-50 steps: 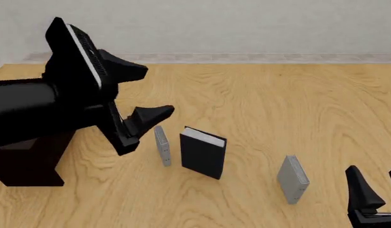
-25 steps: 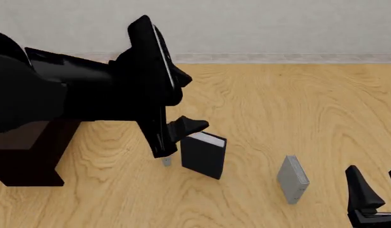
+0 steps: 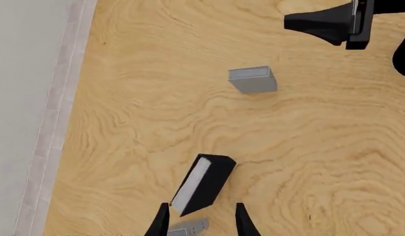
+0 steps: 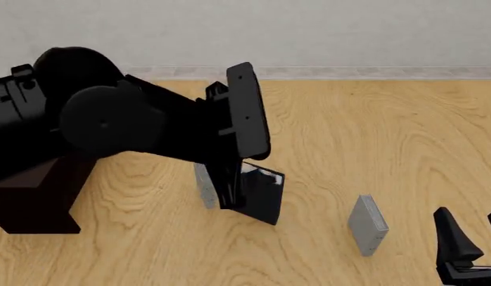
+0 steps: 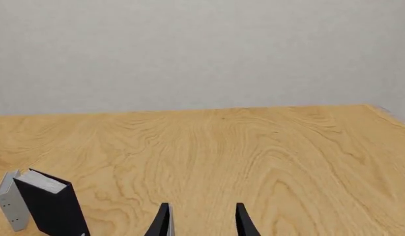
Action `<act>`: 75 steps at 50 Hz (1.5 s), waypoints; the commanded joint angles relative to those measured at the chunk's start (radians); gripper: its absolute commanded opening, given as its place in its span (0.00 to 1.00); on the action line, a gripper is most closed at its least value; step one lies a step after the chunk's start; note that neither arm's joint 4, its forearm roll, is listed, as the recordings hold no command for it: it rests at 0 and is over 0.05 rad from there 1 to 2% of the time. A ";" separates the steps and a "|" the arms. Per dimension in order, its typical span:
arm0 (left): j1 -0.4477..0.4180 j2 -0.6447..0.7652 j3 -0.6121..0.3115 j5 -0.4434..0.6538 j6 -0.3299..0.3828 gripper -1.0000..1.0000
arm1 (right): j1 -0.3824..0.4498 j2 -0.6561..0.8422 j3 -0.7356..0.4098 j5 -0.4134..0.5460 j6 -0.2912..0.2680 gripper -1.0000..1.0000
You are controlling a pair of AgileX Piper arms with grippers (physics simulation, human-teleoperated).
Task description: Pick up the book in the middle and place it on the cabinet shelf.
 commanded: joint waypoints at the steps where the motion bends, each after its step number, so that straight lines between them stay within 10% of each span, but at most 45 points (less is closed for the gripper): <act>1: 0.006 0.049 0.011 0.024 0.038 1.00 | 0.000 0.002 0.000 -0.001 0.000 1.00; 36: 0.145 0.175 -0.008 -0.014 0.207 1.00 | -0.001 0.006 0.000 -0.003 0.004 1.00; 75: 0.117 0.269 0.041 -0.120 0.186 1.00 | -0.001 0.008 0.000 -0.004 0.006 1.00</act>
